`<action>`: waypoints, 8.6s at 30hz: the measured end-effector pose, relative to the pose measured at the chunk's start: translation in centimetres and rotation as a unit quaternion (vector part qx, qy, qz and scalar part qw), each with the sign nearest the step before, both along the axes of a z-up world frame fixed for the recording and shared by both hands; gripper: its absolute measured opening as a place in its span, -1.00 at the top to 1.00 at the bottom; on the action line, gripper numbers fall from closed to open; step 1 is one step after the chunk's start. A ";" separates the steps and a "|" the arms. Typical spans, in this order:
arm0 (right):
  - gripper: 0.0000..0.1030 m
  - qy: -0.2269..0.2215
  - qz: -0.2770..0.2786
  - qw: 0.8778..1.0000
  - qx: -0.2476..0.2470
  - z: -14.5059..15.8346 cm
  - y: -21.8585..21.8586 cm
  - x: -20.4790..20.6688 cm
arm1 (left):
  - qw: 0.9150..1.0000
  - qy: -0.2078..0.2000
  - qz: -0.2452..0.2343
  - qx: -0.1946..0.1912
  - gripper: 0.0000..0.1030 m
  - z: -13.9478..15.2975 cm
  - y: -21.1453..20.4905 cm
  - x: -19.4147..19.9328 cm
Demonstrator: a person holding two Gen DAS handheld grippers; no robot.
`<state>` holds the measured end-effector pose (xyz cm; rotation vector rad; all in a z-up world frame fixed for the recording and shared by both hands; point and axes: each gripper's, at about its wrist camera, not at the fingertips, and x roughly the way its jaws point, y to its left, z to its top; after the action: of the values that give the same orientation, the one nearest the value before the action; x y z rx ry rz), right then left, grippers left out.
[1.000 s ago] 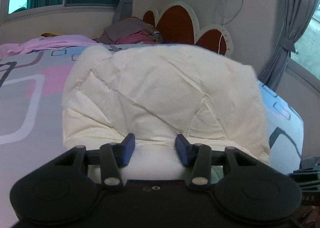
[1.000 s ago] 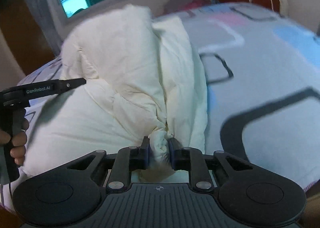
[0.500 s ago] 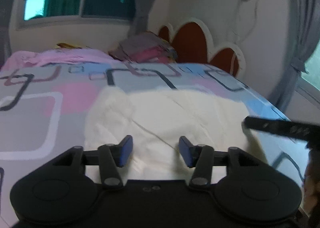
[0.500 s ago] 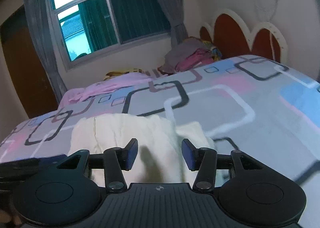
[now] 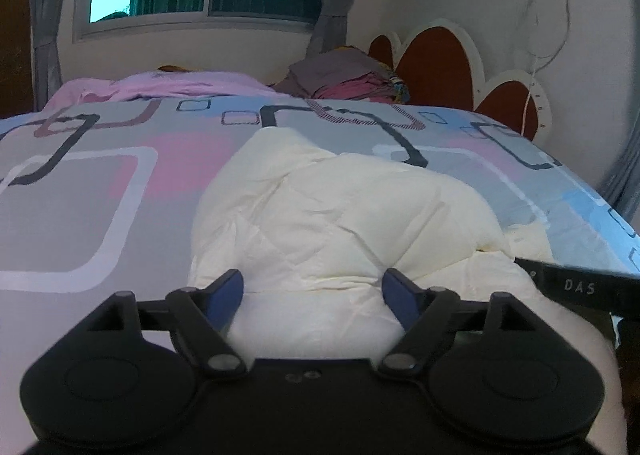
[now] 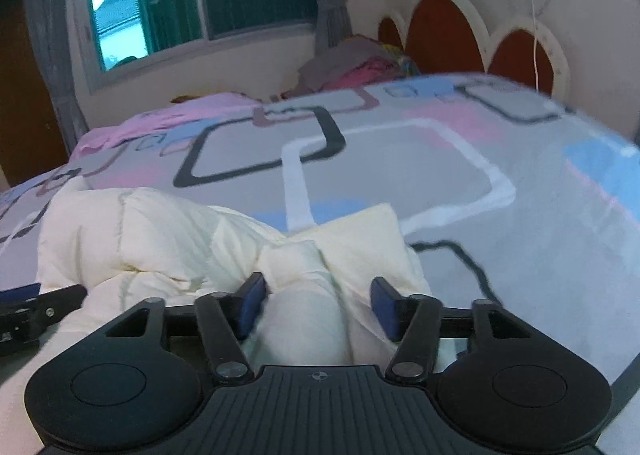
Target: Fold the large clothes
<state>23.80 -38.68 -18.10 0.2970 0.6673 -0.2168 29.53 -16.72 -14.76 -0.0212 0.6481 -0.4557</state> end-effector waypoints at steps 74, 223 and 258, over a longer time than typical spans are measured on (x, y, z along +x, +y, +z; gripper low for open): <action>-0.99 0.078 0.098 0.957 0.261 0.4 -5.8 -5.2 | 0.971 0.223 -0.031 -0.077 -0.68 0.1 6.0 -1.4; -0.78 0.056 0.132 0.988 0.059 -2.7 41.5 9.6 | 0.983 0.027 0.164 0.074 -0.39 3.7 37.9 5.1; -1.00 -0.119 0.161 0.979 -0.049 21.0 41.0 -27.4 | 0.974 -0.019 0.217 0.057 -0.62 19.0 36.4 -27.2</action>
<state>-3.56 2.27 2.88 0.1151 0.4567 0.0953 2.31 19.64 4.25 -0.0439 0.6108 0.0039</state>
